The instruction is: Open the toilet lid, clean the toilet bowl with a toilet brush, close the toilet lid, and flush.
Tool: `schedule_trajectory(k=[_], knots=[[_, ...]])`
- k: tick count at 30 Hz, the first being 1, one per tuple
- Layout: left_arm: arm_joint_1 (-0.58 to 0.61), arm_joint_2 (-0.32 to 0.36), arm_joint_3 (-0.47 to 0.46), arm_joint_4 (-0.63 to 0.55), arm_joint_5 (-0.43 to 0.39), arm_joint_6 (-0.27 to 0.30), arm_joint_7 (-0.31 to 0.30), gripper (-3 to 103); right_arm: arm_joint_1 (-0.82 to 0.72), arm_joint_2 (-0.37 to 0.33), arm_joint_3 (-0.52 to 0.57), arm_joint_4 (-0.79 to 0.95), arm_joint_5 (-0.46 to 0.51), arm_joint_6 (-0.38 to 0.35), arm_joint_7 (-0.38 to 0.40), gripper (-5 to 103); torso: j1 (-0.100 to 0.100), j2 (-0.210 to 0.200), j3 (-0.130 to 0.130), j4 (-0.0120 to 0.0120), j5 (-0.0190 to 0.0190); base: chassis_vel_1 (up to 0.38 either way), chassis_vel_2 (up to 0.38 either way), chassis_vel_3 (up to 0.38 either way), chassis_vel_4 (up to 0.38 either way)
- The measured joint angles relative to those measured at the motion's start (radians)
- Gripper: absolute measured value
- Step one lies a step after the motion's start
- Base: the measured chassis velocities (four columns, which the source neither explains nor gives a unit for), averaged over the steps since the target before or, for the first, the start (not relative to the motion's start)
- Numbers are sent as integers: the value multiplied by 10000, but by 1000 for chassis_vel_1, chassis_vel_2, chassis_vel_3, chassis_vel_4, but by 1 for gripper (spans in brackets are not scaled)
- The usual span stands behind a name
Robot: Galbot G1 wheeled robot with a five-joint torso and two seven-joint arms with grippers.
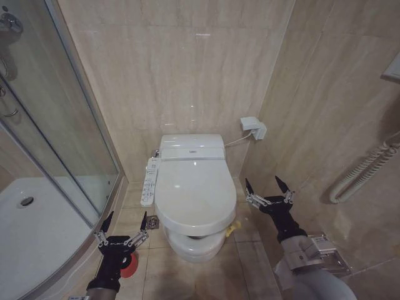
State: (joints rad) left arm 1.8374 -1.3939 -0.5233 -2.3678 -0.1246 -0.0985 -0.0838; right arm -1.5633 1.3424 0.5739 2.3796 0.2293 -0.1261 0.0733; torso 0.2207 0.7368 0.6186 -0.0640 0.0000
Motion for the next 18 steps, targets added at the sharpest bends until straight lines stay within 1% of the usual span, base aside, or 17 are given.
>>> schedule_trajectory(k=[18], knots=[[0,0,0,0,0,0,0,100,10,26,-34,-21,-61,-56,28,100,0,0,0,0,0,0,0,0,0]])
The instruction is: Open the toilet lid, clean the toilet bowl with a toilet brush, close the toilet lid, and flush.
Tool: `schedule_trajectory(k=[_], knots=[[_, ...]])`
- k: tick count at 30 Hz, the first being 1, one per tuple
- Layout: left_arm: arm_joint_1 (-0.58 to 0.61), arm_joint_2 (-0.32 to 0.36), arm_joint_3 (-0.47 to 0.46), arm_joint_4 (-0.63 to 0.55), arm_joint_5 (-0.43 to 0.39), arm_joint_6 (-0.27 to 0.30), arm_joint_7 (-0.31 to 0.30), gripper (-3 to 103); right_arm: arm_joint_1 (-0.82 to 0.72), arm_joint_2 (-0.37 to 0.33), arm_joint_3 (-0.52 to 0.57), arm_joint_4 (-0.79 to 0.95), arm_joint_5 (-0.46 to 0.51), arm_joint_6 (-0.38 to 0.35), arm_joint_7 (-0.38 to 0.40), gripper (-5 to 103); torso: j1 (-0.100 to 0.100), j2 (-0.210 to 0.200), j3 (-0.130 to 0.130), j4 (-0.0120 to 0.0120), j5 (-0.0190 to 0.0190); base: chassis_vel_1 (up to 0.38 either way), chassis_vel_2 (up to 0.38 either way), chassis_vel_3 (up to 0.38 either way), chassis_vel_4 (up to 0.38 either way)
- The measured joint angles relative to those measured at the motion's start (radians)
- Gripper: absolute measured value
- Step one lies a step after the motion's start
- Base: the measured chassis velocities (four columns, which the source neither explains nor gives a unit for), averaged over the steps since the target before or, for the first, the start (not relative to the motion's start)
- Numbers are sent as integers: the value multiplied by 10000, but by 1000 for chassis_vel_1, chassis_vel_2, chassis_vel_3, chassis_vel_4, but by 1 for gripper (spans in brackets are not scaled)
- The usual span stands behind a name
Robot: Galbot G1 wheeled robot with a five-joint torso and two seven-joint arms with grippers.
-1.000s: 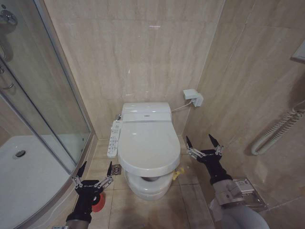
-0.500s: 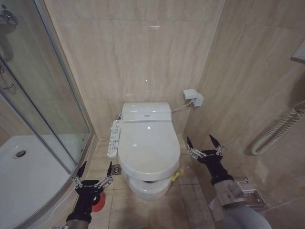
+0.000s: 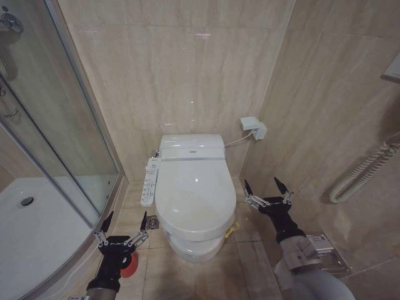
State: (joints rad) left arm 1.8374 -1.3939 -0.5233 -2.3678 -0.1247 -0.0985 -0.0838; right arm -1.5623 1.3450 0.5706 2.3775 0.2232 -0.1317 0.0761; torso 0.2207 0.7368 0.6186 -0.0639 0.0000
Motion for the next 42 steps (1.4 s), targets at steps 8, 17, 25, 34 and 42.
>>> schedule_trajectory(k=[8,17,25,34,42], knots=[[0,0,0,0,0,0,0,100,3,-1,0,-8,-6,0,0,100,0,0,0,0,0,0,0,0,0],[0,0,0,0,0,0,0,100,3,-1,0,-10,-6,3,0,100,0,0,0,0,0,0,0,0,0],[0,0,0,0,0,0,0,100,4,-1,0,-11,-4,7,0,100,0,0,0,0,0,0,0,0,0],[0,0,0,0,0,0,0,100,4,-1,1,-11,-4,7,0,100,0,0,0,0,0,0,0,0,0],[0,0,0,0,0,0,0,100,4,-1,0,-11,-4,7,0,100,0,0,0,0,0,0,0,0,0]])
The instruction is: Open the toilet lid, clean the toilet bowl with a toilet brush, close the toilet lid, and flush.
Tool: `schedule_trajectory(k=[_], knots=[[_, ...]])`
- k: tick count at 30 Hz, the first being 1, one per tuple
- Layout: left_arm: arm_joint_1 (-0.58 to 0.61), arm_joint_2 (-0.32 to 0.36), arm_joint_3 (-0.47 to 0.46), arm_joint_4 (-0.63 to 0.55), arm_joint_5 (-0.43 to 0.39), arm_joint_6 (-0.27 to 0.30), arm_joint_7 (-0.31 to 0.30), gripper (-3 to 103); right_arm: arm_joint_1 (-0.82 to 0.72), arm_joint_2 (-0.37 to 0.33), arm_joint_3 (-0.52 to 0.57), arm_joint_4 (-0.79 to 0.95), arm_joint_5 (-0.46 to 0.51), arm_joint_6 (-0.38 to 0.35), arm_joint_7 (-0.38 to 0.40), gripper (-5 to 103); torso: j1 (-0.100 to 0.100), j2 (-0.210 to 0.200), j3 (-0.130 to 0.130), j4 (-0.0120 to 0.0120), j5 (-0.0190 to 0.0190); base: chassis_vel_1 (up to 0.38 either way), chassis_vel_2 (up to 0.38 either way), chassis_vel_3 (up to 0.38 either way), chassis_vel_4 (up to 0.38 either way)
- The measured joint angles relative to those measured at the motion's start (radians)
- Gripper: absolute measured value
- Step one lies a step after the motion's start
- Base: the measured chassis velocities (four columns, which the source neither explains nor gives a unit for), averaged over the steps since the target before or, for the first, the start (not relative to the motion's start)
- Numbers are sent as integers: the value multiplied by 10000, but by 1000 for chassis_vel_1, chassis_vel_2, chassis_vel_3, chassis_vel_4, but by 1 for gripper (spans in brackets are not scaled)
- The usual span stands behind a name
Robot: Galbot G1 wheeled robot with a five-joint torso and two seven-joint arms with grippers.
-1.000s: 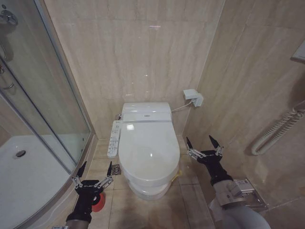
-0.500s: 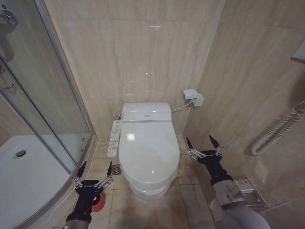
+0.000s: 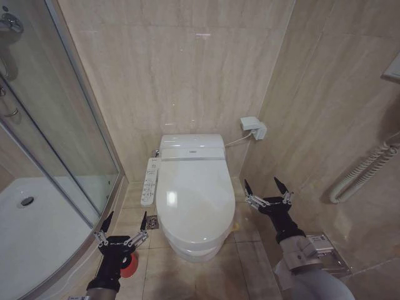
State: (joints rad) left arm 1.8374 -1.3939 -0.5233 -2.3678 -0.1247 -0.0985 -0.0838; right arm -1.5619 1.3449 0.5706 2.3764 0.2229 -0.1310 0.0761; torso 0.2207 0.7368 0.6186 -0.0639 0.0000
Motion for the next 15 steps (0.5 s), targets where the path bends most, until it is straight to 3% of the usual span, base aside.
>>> schedule_trajectory(k=[15], knots=[[0,0,0,0,0,0,0,100,0,0,0,0,0,0,0,100,0,0,0,0,0,0,0,0,0]])
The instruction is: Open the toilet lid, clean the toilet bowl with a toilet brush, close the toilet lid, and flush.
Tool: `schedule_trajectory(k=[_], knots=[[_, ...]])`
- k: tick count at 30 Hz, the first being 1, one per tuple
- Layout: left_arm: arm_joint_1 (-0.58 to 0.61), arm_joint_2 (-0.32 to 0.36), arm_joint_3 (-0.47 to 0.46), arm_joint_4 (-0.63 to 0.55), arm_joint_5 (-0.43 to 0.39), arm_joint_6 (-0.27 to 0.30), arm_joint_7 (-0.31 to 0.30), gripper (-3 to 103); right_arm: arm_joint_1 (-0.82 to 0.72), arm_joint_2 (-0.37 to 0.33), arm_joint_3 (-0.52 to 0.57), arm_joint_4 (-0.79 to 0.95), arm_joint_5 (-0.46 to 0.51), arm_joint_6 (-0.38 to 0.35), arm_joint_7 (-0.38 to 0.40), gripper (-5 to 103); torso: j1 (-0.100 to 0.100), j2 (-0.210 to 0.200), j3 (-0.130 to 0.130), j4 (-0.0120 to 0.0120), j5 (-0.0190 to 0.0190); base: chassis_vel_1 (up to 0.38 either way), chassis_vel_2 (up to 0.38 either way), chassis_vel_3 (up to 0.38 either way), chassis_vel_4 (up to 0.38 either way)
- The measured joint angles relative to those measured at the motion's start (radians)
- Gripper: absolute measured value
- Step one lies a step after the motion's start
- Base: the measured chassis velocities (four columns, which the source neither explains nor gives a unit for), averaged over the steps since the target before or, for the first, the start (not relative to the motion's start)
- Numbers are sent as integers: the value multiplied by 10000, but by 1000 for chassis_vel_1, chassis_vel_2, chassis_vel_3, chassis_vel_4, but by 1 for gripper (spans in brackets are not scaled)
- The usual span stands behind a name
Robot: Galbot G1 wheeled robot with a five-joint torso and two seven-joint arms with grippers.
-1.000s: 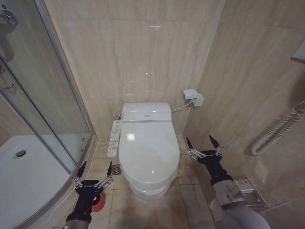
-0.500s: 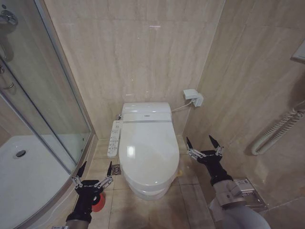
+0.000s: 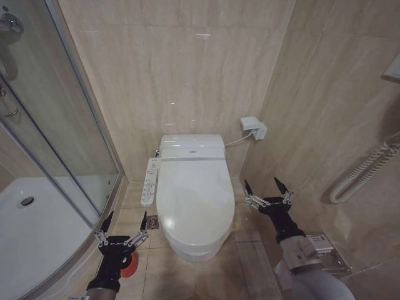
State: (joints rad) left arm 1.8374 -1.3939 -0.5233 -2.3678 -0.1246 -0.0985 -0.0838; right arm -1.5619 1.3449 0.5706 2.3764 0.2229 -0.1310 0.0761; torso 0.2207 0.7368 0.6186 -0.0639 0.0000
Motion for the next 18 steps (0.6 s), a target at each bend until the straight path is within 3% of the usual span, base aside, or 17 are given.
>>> schedule_trajectory(k=[18], knots=[[0,0,0,0,0,0,0,100,0,0,0,0,0,0,0,100,0,0,0,0,0,0,0,0,0]])
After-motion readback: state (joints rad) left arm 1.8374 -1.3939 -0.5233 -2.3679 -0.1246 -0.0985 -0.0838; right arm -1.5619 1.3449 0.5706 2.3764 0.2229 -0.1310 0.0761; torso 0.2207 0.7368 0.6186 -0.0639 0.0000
